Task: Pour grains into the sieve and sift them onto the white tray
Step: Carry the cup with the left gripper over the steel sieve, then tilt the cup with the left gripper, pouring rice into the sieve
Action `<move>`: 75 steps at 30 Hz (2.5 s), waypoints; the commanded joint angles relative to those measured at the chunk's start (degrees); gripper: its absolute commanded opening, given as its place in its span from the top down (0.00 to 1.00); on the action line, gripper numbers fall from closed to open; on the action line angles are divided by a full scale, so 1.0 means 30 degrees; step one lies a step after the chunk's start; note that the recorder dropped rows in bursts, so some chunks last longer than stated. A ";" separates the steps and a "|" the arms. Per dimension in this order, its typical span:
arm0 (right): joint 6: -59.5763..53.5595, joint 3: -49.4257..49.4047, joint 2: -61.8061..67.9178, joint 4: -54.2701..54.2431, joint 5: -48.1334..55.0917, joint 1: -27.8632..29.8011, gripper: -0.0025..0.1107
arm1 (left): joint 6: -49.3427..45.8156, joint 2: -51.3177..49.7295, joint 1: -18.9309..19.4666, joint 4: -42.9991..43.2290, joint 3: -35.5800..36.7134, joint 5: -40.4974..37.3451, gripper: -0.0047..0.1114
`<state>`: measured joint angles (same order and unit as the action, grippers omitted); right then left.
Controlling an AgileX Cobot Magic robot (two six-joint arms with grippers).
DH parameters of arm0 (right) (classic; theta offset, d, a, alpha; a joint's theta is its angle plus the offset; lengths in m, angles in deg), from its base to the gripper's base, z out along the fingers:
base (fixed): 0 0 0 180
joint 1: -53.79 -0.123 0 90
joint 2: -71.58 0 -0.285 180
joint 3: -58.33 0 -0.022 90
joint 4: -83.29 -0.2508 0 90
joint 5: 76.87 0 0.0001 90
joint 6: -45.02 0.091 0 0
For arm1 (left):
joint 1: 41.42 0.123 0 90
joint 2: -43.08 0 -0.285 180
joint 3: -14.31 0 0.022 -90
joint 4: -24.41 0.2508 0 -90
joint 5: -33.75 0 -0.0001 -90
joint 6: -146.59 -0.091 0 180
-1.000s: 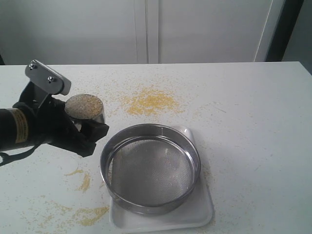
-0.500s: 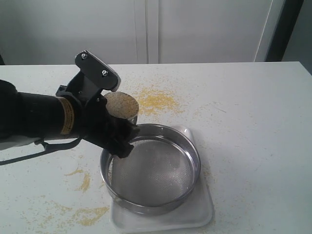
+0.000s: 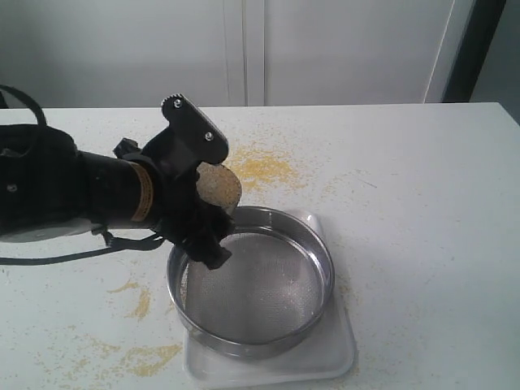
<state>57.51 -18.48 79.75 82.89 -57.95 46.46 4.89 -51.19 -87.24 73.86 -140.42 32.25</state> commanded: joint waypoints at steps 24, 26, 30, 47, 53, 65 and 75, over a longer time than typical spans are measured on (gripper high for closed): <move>0.0050 -0.0136 -0.0128 -0.0009 -0.0170 -0.0073 0.98 | -0.4227 -0.2313 -0.0981 0.0648 -0.1846 -0.2728 0.96; 0.0050 -0.0136 -0.0128 -0.0009 -0.0170 -0.0073 0.98 | -0.4280 -0.2313 -0.0981 0.0648 -0.1846 -0.2853 0.96; 0.0050 -0.0136 -0.0128 -0.0009 -0.0170 -0.0073 0.98 | -0.4613 -0.2313 -0.0981 0.0648 -0.1846 -0.2854 0.96; 0.0594 -0.0136 -0.0128 -0.0009 -0.0170 -0.0073 0.98 | -0.6521 -0.2313 -0.0981 0.0648 -0.1846 -0.2856 0.96; 0.0594 -0.0136 -0.0128 -0.0009 -0.0170 -0.0073 0.98 | -0.7343 -0.2313 -0.0981 0.0648 -0.1846 -0.3018 0.96; 0.0594 -0.0136 -0.0128 -0.0009 -0.0170 -0.0073 0.98 | -0.7777 -0.3406 -0.0981 0.0648 -0.1846 -0.3441 0.96; 0.0594 -0.0136 -0.0128 -0.0009 -0.0170 -0.0073 0.98 | -0.8876 -0.3401 -0.0981 0.0685 -0.2704 -0.3852 0.96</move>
<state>59.13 -18.48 79.75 82.89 -57.95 46.46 -20.90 -61.80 -89.88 74.98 -147.26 21.61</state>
